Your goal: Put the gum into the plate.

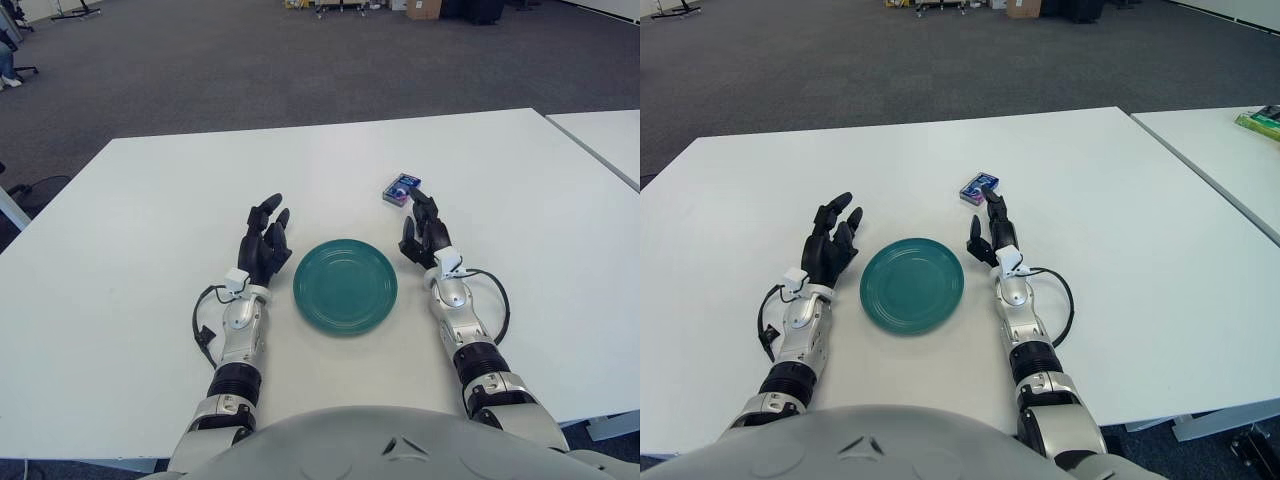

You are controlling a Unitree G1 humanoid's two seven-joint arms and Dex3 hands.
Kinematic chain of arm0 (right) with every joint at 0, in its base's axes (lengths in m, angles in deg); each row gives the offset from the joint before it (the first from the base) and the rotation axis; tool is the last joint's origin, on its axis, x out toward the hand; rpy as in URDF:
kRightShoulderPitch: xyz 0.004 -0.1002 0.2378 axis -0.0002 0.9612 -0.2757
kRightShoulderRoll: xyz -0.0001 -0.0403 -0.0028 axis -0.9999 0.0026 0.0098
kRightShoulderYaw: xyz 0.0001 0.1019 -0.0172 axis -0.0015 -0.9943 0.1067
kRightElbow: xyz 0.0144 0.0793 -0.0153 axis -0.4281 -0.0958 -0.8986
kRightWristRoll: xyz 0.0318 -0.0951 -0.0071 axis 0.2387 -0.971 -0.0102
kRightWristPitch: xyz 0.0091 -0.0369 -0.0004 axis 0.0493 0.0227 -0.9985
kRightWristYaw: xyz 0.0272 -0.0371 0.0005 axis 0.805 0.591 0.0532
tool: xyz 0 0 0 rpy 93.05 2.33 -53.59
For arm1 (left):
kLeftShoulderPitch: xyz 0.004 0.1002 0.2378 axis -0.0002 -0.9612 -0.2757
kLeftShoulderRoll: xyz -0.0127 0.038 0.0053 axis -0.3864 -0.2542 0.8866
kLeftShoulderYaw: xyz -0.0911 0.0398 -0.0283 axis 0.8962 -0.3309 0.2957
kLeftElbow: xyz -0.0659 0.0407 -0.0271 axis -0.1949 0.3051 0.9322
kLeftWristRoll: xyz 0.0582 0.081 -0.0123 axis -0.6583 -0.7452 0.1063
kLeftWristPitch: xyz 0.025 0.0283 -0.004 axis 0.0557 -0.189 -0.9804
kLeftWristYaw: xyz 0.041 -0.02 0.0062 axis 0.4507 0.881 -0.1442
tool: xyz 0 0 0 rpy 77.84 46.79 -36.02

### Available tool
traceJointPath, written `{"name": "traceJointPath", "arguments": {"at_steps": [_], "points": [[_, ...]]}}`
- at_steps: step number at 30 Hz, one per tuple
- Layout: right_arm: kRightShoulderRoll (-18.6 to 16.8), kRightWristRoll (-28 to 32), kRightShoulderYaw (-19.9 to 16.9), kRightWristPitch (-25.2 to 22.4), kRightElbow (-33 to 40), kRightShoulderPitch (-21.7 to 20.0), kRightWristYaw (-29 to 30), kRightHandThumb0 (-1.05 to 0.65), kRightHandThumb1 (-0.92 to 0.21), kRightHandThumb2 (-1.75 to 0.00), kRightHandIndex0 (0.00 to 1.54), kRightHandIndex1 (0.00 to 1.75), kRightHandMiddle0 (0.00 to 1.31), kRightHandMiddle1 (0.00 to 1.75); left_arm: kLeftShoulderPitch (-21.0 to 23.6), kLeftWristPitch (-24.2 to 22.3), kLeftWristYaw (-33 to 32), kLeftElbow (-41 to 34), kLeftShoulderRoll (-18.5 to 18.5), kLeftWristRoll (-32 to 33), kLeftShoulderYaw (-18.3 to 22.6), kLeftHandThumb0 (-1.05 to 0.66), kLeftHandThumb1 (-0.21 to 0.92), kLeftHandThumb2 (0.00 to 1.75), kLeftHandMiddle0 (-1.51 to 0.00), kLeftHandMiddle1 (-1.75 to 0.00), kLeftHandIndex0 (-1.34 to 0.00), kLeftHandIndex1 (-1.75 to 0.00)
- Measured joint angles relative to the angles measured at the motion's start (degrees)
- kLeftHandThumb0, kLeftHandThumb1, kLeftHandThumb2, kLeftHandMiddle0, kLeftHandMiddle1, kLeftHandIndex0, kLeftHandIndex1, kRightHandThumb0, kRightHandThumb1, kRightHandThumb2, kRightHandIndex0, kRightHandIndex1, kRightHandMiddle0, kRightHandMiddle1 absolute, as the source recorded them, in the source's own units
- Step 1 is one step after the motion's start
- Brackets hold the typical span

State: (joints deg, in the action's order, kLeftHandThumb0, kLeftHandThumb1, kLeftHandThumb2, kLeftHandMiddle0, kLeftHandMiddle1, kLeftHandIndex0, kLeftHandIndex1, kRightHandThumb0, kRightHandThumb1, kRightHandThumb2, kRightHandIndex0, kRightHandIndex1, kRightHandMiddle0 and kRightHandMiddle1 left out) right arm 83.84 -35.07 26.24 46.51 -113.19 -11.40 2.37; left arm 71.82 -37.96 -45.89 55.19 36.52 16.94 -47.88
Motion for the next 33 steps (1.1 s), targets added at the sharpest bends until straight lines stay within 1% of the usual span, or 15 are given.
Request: {"name": "traceJointPath", "arguments": {"at_steps": [8,12,17,19,20,23,28,33], "points": [[0.1,0.3,0.0,1.4,-0.9,-0.3,-0.9,-0.70,-0.92,-1.00,0.07,0.00,0.00,0.34,0.0,0.0,-0.8,0.1,0.0,-0.9,-0.2,-0.80,0.92,0.81,-0.42,0.00,-0.06,-0.79],[0.7,0.6,-0.1,1.2,-0.9,-0.7,-1.5,-0.69,-0.92,-1.00,0.07,0.00,0.00,0.32,0.0,0.0,-1.3,0.1,0.0,-1.4,-0.3,-0.81,0.92,0.81,-0.42,0.00,-0.06,-0.79],[1.6,2.0,-1.2,-5.6,2.6,-2.2,-3.7,-0.67,-0.92,-0.99,0.07,0.00,0.00,0.35,0.0,0.0,-1.5,0.1,0.0,-1.8,-0.3,-0.80,0.92,0.81,-0.41,0.00,-0.06,-0.79],[2.6,2.5,-2.2,-8.8,3.1,-3.8,-4.1,-0.66,-0.92,-0.98,0.07,0.00,0.00,0.36,0.0,0.0,-1.5,0.1,0.0,-1.9,-0.3,-0.80,0.92,0.81,-0.41,0.00,-0.06,-0.79],[3.3,2.6,-2.8,-10.2,2.9,-4.8,-4.1,-0.65,-0.92,-0.97,0.08,0.00,0.00,0.39,0.1,0.0,-1.6,0.1,0.0,-2.0,-0.4,-0.80,0.92,0.81,-0.42,0.00,-0.06,-0.79],[6.2,2.8,-4.9,-11.2,0.4,-9.1,-3.5,-0.63,-0.92,-0.92,0.10,0.01,0.00,0.46,0.2,0.0,-2.0,0.1,0.0,-2.4,-0.4,-0.80,0.92,0.81,-0.42,0.00,-0.06,-0.79],[11.1,2.7,-7.6,-9.9,-6.7,-18.6,-1.5,-0.62,-0.92,-0.83,0.13,0.02,0.00,0.53,0.3,0.0,-2.9,0.2,-0.1,-3.3,-0.5,-0.80,0.92,0.82,-0.41,0.00,-0.06,-0.79],[15.0,1.5,-7.7,-8.4,-15.4,-29.0,0.2,-0.61,-0.92,-0.76,0.17,0.02,0.00,0.57,0.6,0.0,-3.1,0.2,-0.1,-3.9,-0.7,-0.80,0.92,0.82,-0.41,0.00,-0.06,-0.79]]}}
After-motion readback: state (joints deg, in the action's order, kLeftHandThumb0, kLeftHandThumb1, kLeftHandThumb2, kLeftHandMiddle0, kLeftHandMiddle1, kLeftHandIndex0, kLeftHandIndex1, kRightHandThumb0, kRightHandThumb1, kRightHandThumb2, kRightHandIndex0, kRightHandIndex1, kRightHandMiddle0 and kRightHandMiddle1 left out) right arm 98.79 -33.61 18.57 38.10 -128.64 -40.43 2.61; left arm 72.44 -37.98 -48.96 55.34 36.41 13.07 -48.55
